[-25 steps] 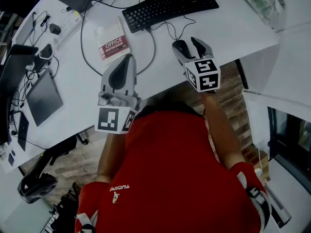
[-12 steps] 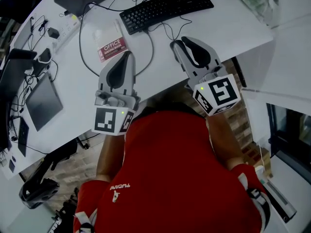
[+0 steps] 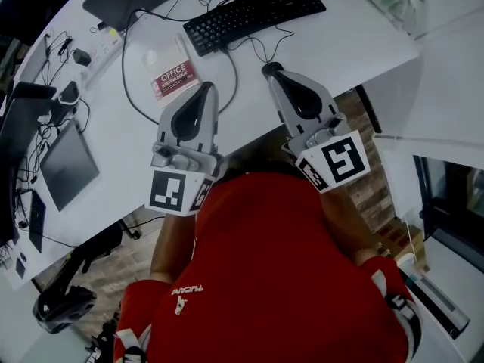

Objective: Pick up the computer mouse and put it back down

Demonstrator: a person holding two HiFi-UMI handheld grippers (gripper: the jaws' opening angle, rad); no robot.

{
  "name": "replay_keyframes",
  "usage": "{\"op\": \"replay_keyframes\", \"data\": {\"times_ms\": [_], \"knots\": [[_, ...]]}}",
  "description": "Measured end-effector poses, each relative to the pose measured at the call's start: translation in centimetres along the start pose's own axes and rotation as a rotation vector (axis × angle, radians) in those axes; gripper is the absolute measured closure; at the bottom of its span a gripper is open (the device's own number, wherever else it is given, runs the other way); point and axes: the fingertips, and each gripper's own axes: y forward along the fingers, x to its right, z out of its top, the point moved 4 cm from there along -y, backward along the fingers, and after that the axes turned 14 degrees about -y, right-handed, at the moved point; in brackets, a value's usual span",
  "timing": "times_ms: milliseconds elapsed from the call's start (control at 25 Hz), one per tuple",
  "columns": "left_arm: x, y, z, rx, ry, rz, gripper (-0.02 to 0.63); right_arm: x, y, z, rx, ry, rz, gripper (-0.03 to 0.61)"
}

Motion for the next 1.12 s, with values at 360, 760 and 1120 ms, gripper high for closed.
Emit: {"op": "replay_keyframes", "data": {"times_ms": [360,760,1120], "knots": [[0.4,-0.3,-0.6,-0.015,-0.018,-0.023,0.604,-0.5,-0.9,-0.3,0.004,-0.011,-0.034,0.575],[0.4,-0.3,-0.7,-0.023,-0.017,-0.030,0.604,-0.5,-1.2,-0.4,-0.001,-0.015,-0.047,0.575],[0.1,-0.2,-0.8,-0.020,-0.019,-0.021,0.604,-0.3,-1.1,-0.6,-0.001,-0.021,-0.052,0.575]]}}
